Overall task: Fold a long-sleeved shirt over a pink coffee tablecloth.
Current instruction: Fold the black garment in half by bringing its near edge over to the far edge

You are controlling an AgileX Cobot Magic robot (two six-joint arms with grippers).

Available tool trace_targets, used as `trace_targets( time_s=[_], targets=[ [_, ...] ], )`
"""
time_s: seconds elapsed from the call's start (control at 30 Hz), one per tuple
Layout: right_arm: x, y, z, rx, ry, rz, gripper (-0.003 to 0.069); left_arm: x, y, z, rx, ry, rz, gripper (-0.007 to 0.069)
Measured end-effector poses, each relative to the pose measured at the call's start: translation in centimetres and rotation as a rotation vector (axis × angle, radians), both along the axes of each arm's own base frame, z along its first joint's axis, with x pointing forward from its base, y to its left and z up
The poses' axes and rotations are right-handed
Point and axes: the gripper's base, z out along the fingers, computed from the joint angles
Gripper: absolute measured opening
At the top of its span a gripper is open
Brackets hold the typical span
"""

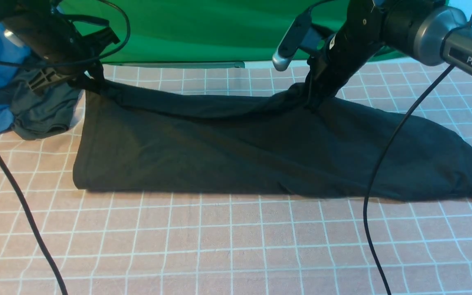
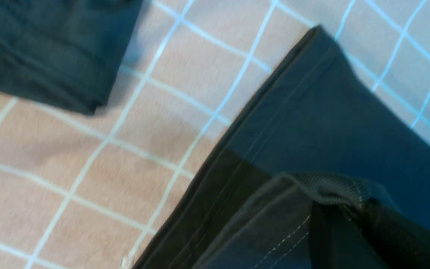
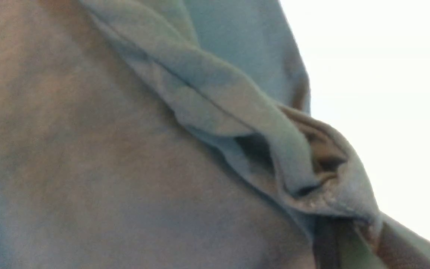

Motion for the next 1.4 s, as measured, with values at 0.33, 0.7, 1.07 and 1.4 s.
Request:
trace_targets(
  time_s=[0.33, 0.7, 1.07, 1.4],
  targets=[
    [1.4, -1.1, -2.7, 0.088, 0.024, -0.158, 0.0069, 1.1, 0.4, -2.2, 0.023, -0.006, 0.028, 0.0046],
    [2.1, -0.8, -2.5, 0.135, -0.052, -0.172, 0.0098, 1.5, 0.7, -2.7, 0.060, -0.018, 0.024, 0.0070],
    [2.7, -0.7, -3.0, 0.160, -0.098, -0.194, 0.0368, 1.0, 1.0, -2.5, 0.116, 0.017, -0.014, 0.0275],
    [1.4, -1.2, 4.8, 0.302, -0.219, -0.278, 0.0190, 0.0, -5.8, -2.1, 0.021, 0.057, -0.347, 0.0042]
  ],
)
